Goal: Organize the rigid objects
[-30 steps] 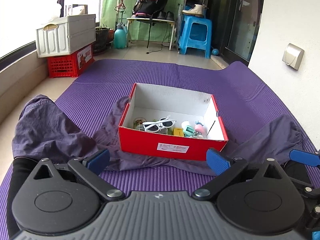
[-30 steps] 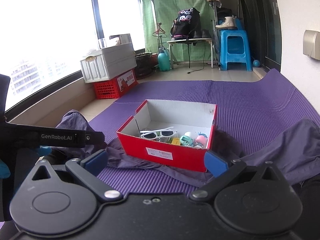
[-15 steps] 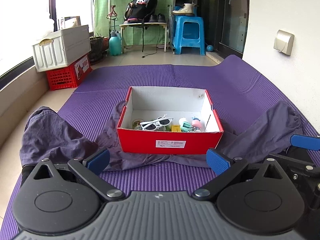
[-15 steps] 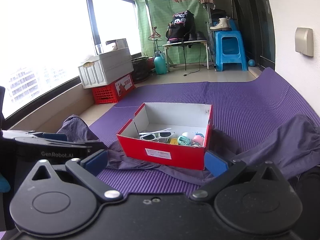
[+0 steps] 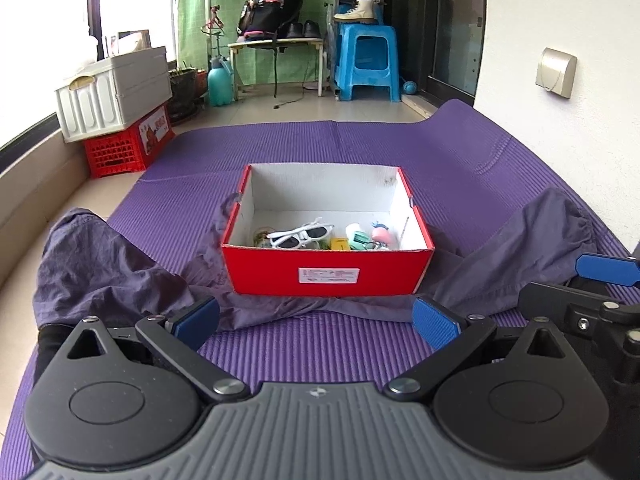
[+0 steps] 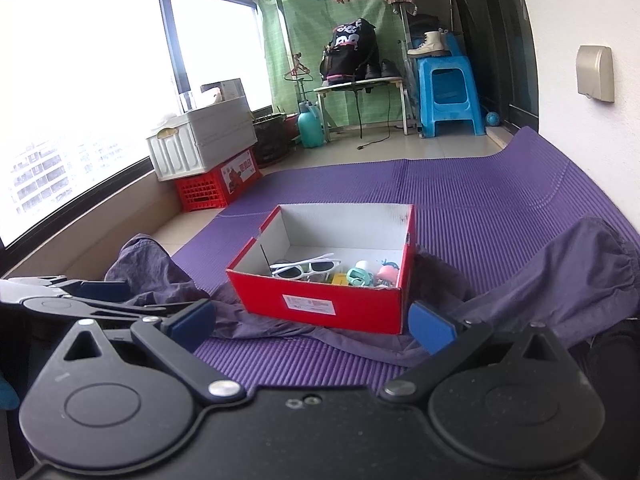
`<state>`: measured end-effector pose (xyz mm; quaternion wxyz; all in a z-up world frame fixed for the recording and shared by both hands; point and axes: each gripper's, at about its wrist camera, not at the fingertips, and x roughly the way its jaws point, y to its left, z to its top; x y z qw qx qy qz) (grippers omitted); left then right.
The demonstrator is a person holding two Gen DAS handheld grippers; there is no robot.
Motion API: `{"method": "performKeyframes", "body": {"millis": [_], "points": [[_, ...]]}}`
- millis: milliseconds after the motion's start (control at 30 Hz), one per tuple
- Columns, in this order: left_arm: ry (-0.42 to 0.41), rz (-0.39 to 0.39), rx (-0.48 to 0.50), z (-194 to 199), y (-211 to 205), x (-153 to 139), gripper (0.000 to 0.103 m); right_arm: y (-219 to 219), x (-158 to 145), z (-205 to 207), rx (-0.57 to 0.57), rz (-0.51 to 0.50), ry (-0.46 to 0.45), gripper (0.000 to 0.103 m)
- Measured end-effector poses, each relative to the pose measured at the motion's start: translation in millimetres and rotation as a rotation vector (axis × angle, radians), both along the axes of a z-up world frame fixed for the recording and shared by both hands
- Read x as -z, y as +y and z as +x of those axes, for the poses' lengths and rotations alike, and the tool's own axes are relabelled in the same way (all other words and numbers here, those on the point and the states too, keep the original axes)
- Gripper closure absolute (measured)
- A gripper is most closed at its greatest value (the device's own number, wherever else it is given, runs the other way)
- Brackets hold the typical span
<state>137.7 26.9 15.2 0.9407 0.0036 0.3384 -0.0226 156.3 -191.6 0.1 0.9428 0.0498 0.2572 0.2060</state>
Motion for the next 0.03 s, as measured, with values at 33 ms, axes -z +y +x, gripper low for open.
{"method": "performKeyframes", "body": {"millis": [33], "points": [[0.000,-0.003,0.002,-0.2,0.2,0.1,0.000,-0.4,0.6,0.5,0.007,-0.003,0.003,0.000]]}}
